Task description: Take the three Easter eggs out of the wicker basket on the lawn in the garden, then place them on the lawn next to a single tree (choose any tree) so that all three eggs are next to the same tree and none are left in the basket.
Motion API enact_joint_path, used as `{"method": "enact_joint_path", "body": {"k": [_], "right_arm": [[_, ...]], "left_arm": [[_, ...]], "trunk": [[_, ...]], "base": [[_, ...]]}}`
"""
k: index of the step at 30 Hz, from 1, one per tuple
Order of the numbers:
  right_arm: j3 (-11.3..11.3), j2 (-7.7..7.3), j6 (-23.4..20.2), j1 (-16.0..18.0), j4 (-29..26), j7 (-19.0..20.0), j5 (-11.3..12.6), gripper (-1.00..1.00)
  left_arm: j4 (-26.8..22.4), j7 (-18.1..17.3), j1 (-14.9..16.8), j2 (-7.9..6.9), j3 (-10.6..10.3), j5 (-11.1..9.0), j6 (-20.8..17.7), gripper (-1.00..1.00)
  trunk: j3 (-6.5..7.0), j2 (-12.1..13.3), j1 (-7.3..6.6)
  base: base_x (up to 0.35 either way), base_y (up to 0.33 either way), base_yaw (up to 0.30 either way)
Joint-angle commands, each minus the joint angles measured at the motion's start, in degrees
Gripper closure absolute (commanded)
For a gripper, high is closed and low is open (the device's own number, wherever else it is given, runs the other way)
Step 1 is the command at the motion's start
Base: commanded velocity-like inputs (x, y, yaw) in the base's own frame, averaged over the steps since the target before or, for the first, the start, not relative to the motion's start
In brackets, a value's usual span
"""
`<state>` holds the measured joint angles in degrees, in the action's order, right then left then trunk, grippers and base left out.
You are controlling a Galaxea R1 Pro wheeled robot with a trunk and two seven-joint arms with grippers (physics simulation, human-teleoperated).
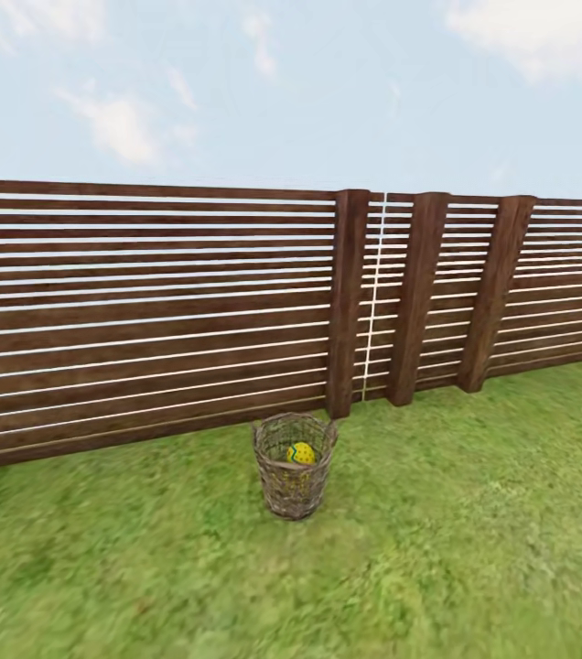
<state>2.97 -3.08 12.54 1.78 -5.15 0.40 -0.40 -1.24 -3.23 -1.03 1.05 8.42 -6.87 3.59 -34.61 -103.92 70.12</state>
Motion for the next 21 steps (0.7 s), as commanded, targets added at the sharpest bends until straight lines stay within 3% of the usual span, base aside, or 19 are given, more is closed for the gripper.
{"method": "enact_joint_path", "body": {"k": [1, 21], "right_arm": [[0.3, 0.01, 0.2, 0.0, 0.1, 0.0, 0.0, -1.00], [0.3, 0.01, 0.2, 0.0, 0.1, 0.0, 0.0, -1.00]], "left_arm": [[-0.1, -0.3, 0.0, 0.01, 0.2, -0.6, 0.0, -1.00], [-0.1, -0.3, 0.0, -0.02, 0.2, -0.6, 0.0, -1.00]], "trunk": [[-0.05, 0.0, 0.03], [-0.05, 0.0, 0.03]], "base": [[0.328, 0.000, 0.000], [0.329, 0.000, 0.000]]}}
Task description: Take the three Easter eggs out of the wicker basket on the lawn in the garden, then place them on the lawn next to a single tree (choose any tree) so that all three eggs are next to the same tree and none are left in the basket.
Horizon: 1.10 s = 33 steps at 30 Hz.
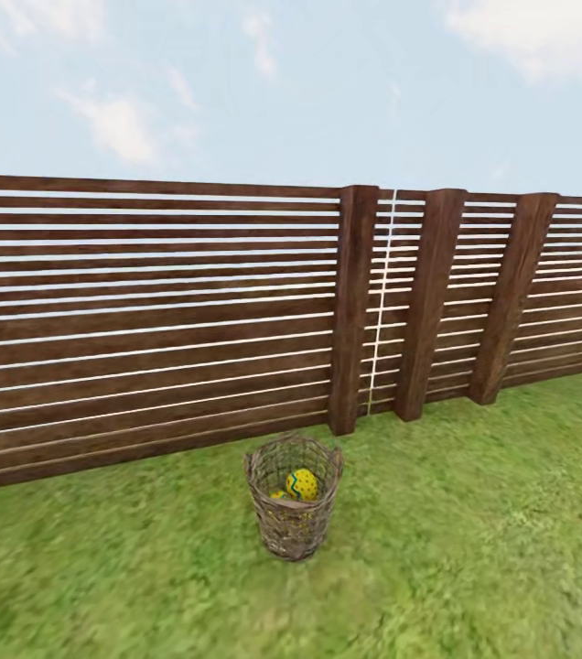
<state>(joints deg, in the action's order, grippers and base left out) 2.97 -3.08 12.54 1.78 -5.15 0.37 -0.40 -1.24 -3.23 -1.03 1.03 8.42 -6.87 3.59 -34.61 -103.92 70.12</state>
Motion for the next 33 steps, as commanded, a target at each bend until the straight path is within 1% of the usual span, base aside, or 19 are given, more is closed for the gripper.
{"method": "enact_joint_path", "body": {"k": [1, 33], "right_arm": [[0.3, 0.01, 0.2, 0.0, 0.1, 0.0, 0.0, -1.00], [0.3, 0.01, 0.2, 0.1, 0.1, 0.1, 0.0, -1.00]], "left_arm": [[-0.1, -0.3, 0.0, 0.00, 0.2, -0.6, 0.0, -1.00], [-0.1, -0.2, 0.0, 0.03, 0.2, -0.6, -0.1, -1.00]], "trunk": [[-0.05, 0.0, 0.03], [-0.05, 0.0, 0.03]], "base": [[0.329, 0.000, 0.000], [0.329, 0.000, 0.000]]}}
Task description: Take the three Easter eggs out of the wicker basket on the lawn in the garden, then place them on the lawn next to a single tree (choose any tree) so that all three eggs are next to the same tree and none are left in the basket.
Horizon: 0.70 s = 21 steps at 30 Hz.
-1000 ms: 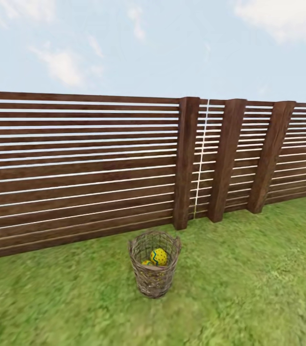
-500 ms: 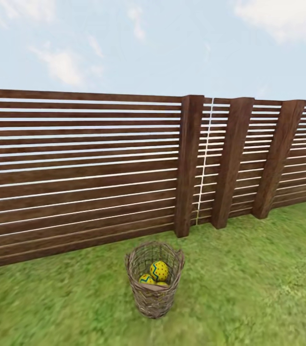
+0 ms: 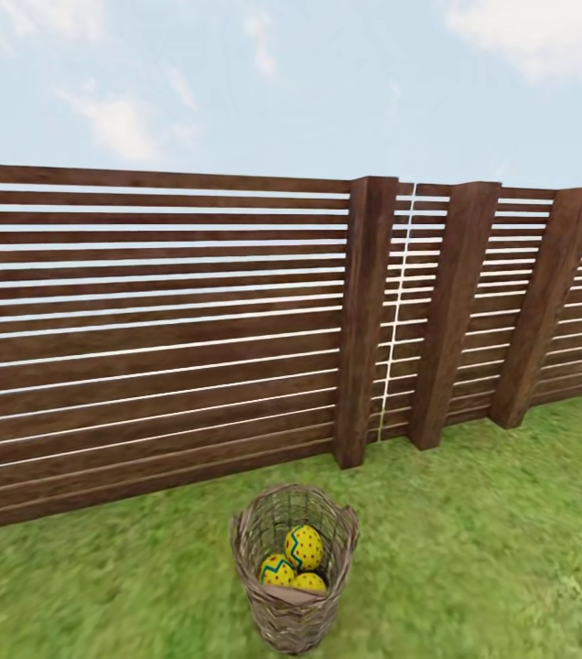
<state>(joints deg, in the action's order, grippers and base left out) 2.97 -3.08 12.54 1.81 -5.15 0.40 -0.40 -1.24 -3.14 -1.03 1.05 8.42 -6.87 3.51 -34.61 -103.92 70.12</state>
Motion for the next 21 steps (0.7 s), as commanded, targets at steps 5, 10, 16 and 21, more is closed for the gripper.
{"method": "enact_joint_path", "body": {"k": [5, 10, 16, 21], "right_arm": [[0.3, 0.01, 0.2, 0.0, 0.1, 0.0, 0.0, -1.00], [0.3, 0.01, 0.2, 0.0, 0.1, 0.0, 0.0, -1.00], [0.3, 0.01, 0.2, 0.0, 0.1, 0.0, 0.0, -1.00], [0.3, 0.01, 0.2, 0.0, 0.1, 0.0, 0.0, -1.00]], "left_arm": [[-0.1, -0.3, 0.0, 0.01, 0.2, -0.6, 0.0, -1.00], [-0.1, -0.3, 0.0, -0.01, 0.2, -0.6, 0.1, -1.00], [-0.1, -0.2, 0.0, -0.02, 0.2, -0.6, 0.1, -1.00], [-0.1, -0.2, 0.0, -0.07, 0.2, -0.6, 0.1, -1.00]], "trunk": [[-0.05, 0.0, 0.03], [-0.05, 0.0, 0.03], [-0.05, 0.0, 0.03], [-0.05, 0.0, 0.03]], "base": [[0.329, 0.000, 0.000], [0.328, 0.000, 0.000], [0.307, 0.000, 0.000], [0.160, 0.000, 0.000]]}}
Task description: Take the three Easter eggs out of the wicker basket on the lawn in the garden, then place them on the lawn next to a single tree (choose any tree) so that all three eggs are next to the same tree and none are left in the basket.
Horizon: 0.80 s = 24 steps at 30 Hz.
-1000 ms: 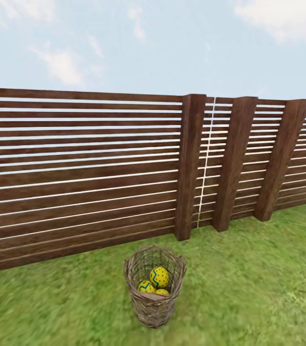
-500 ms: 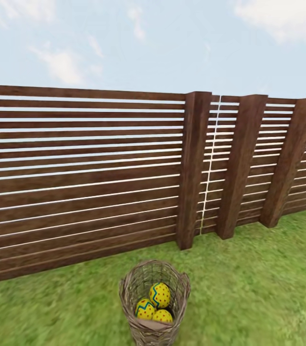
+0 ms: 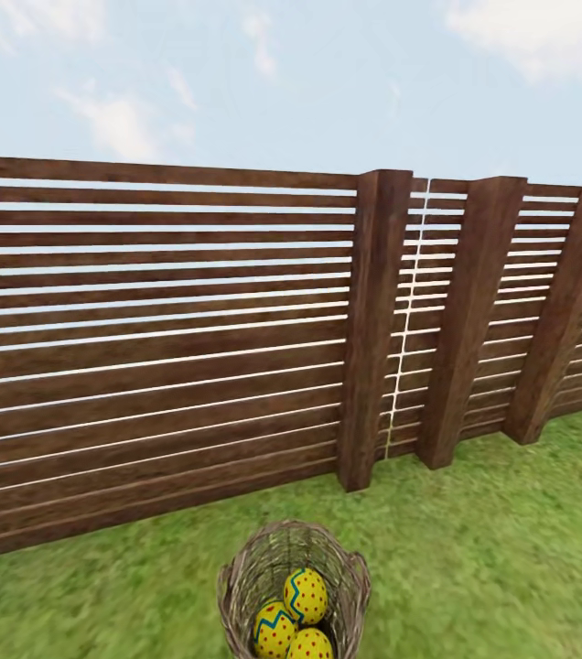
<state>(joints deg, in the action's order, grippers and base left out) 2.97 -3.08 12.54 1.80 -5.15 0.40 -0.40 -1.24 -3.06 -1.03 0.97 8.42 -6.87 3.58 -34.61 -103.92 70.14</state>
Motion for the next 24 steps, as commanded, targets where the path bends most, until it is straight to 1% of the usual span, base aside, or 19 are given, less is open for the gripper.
{"method": "enact_joint_path", "body": {"k": [1, 24], "right_arm": [[0.3, 0.01, 0.2, 0.0, 0.1, 0.0, 0.0, -1.00], [0.3, -0.01, 0.2, 0.0, 0.1, 0.0, 0.0, -1.00]], "left_arm": [[-0.1, -0.3, 0.0, 0.00, 0.2, -0.6, 0.0, -1.00], [-0.1, -0.2, 0.0, -0.01, 0.2, -0.6, 0.0, -1.00]], "trunk": [[-0.04, 0.0, 0.01], [-0.04, 0.0, 0.01]], "base": [[0.058, 0.000, 0.000], [0.008, 0.000, 0.000]]}}
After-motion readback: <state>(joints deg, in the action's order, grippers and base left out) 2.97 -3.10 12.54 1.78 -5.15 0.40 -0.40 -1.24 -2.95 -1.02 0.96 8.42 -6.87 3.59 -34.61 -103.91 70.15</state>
